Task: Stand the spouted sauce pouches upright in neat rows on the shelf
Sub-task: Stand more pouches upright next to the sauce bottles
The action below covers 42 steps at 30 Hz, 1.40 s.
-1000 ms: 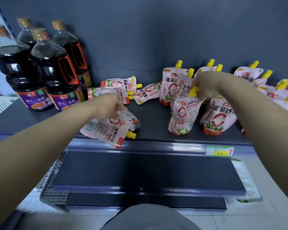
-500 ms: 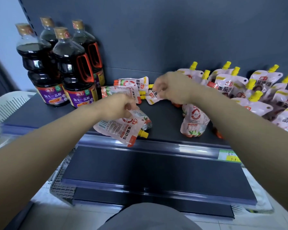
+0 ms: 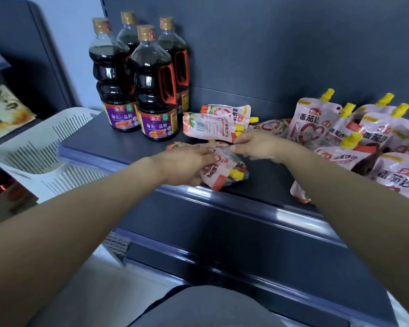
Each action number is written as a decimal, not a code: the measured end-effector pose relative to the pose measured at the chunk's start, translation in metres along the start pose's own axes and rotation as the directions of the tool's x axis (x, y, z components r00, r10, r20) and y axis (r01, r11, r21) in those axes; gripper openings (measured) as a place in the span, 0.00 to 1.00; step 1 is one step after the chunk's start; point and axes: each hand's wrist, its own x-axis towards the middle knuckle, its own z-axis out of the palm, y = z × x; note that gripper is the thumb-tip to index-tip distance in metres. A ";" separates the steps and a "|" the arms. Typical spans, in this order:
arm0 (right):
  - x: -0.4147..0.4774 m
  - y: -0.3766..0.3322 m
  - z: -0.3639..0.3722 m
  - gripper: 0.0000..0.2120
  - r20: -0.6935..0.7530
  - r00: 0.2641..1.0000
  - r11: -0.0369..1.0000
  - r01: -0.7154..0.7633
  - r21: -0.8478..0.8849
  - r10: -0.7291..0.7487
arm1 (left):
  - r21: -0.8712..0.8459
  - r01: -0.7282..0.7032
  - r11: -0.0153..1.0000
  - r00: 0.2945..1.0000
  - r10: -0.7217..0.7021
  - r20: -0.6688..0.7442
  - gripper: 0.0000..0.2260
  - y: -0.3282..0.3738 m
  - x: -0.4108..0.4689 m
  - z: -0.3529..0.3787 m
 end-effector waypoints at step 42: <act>-0.016 0.009 -0.022 0.11 -0.434 0.840 0.728 0.070 0.682 0.326 | -0.946 -0.059 0.320 0.884 -0.423 -0.198 0.11 -0.018 0.032 -0.015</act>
